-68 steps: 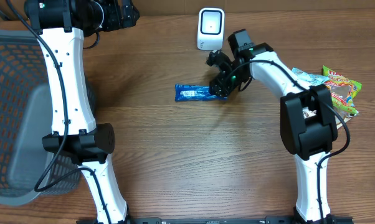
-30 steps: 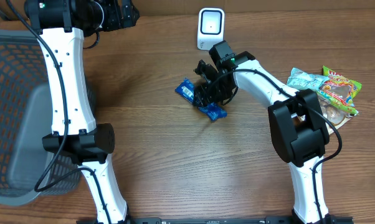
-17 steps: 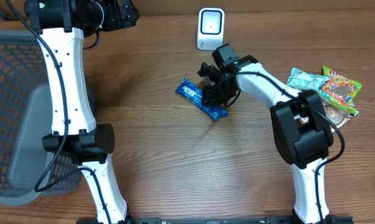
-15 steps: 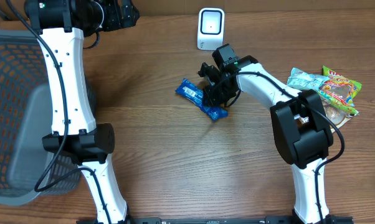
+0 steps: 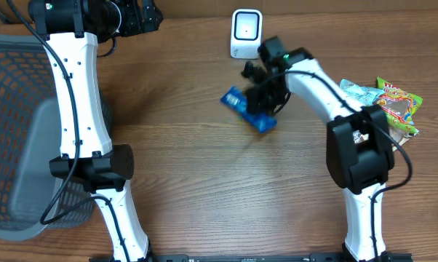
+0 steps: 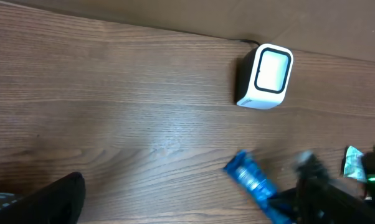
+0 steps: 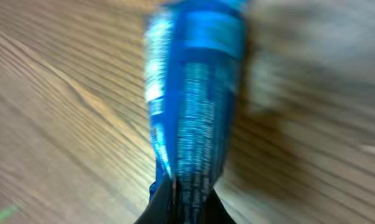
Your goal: Scan the item barcode
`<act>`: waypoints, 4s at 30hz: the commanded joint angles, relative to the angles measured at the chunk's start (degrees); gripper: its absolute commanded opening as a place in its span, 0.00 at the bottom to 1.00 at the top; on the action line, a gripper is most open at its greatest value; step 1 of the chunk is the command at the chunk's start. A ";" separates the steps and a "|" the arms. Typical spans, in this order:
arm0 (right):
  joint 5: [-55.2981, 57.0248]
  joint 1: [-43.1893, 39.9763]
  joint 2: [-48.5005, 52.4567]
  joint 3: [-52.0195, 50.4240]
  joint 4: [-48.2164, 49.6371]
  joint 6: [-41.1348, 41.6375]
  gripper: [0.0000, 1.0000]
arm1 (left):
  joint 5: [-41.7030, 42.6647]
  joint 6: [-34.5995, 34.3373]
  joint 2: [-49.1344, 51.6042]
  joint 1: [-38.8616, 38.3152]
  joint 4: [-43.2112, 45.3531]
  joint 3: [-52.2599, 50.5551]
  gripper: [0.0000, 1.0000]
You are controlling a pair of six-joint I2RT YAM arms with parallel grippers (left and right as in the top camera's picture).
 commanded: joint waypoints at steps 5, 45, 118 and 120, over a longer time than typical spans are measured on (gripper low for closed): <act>12.17 -1.01 -14.78 4.26 1.68 -0.31 0.04 | 0.39 -0.31 -0.87 -0.07 0.24 0.81 1.00; -4.74 -1.11 -15.98 4.28 11.13 -42.73 0.04 | 0.39 -0.33 -0.87 -0.07 0.24 0.81 1.00; 56.48 4.31 13.51 3.96 82.84 -51.04 0.04 | 0.39 -0.31 -0.87 -0.07 0.22 0.81 1.00; 55.76 4.31 13.62 3.96 82.84 -50.97 0.04 | 0.39 -0.31 -0.87 -0.07 0.22 0.81 1.00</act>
